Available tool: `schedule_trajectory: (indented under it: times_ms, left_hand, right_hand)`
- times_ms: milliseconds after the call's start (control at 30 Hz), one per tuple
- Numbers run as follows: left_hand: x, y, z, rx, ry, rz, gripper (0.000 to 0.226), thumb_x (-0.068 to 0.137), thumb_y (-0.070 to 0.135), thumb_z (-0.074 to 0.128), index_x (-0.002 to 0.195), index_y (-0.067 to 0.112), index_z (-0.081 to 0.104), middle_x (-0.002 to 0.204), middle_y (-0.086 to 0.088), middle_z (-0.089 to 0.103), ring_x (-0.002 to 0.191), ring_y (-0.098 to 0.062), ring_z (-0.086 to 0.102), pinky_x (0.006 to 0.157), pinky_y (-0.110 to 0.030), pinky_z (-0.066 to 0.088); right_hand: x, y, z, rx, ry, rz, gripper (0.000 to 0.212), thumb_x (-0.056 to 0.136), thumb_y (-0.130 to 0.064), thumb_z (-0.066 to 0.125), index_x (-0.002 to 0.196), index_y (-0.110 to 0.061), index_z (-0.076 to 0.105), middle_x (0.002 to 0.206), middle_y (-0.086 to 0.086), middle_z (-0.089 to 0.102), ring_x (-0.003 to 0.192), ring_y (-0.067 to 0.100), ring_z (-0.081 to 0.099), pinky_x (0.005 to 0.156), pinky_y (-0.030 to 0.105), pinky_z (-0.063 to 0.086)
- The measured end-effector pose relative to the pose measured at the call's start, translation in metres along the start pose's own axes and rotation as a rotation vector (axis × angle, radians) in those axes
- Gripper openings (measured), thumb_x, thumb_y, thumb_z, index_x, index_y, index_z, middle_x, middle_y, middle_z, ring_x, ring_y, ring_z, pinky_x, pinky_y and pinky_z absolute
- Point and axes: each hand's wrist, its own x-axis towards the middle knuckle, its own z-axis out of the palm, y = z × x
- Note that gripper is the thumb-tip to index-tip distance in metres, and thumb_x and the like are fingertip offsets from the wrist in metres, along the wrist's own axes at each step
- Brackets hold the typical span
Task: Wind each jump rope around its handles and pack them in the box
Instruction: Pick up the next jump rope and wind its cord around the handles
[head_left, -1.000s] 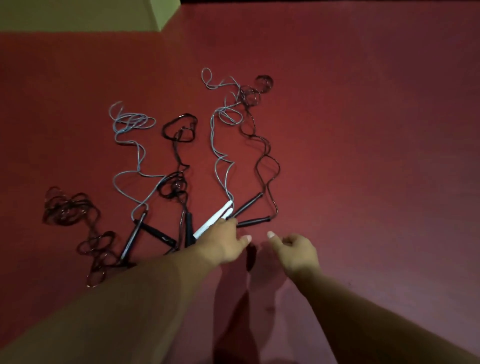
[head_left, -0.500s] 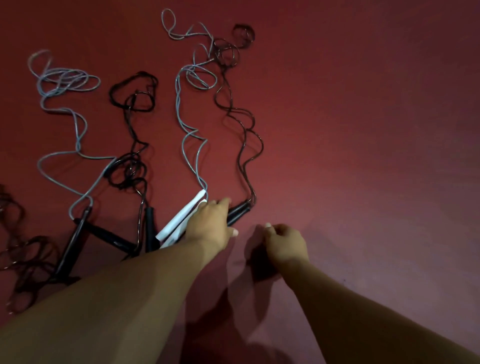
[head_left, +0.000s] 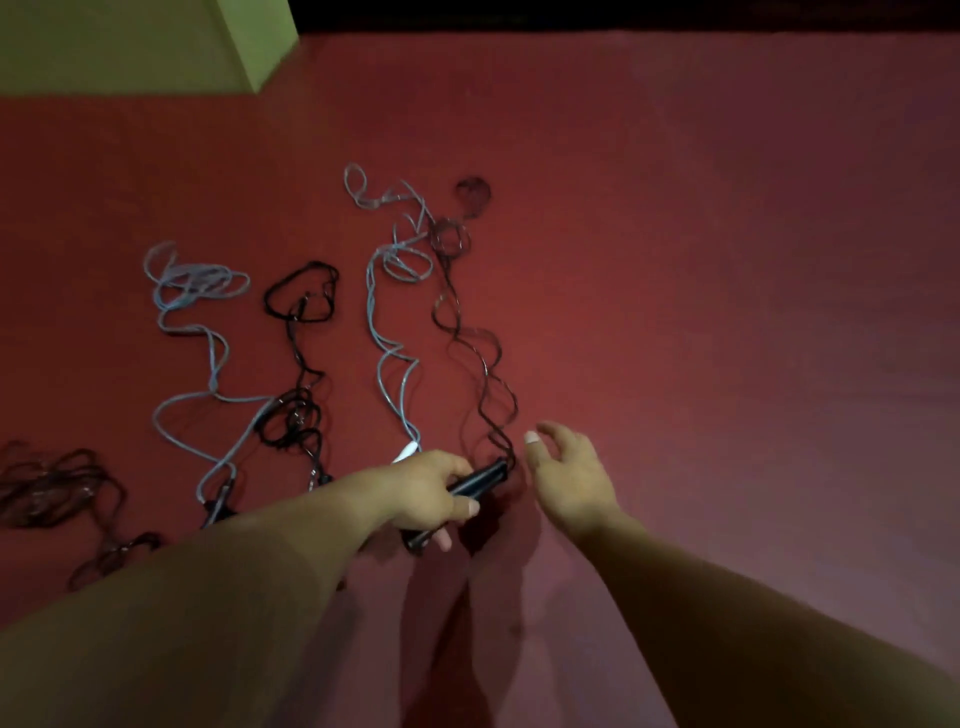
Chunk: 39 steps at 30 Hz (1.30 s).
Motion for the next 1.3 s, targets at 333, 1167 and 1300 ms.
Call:
schedule_trajectory:
  times_ms: [333,1167,1300]
  left_hand:
    - [-0.178,0.089,-0.032,-0.239,-0.039,0.177,0.009,0.097,0.022,0.061,0.104,0.018,0.059,0.076,-0.004,0.068,0.067,-0.022,0.069,0.054,-0.028,0.055]
    - [-0.364,0.125,-0.044,-0.391,0.531,0.460,0.022,0.082,0.033,0.076,0.100,0.019,0.074,0.069,0.005,0.065,0.052,-0.009,0.056,0.046,-0.020,0.040]
    - [-0.354,0.121,-0.053,-1.045,0.747,0.392,0.040,0.081,0.034,0.076,0.112,0.011,0.065,0.094,-0.007,0.063,0.073,-0.020,0.061,0.051,-0.025,0.052]
  right_hand:
    - [-0.083,-0.113,-0.105,-0.073,-0.075,-0.291,0.041,0.097,-0.052,0.044,0.094,-0.014,0.058,0.091,0.000,0.063,0.088,0.019,0.056,0.075,0.031,0.040]
    - [-0.250,-0.233,-0.158,0.360,-0.264,-0.421,0.026,0.099,-0.026,0.053,0.095,-0.006,0.069,0.064,0.007,0.061,0.048,0.010,0.034,0.047,0.025,0.029]
    - [-0.240,-0.237,-0.138,0.533,-0.039,-0.357,0.025,0.099,-0.028,0.055,0.089,-0.012,0.071,0.065,0.004,0.065,0.050,0.012,0.036,0.049,0.030,0.032]
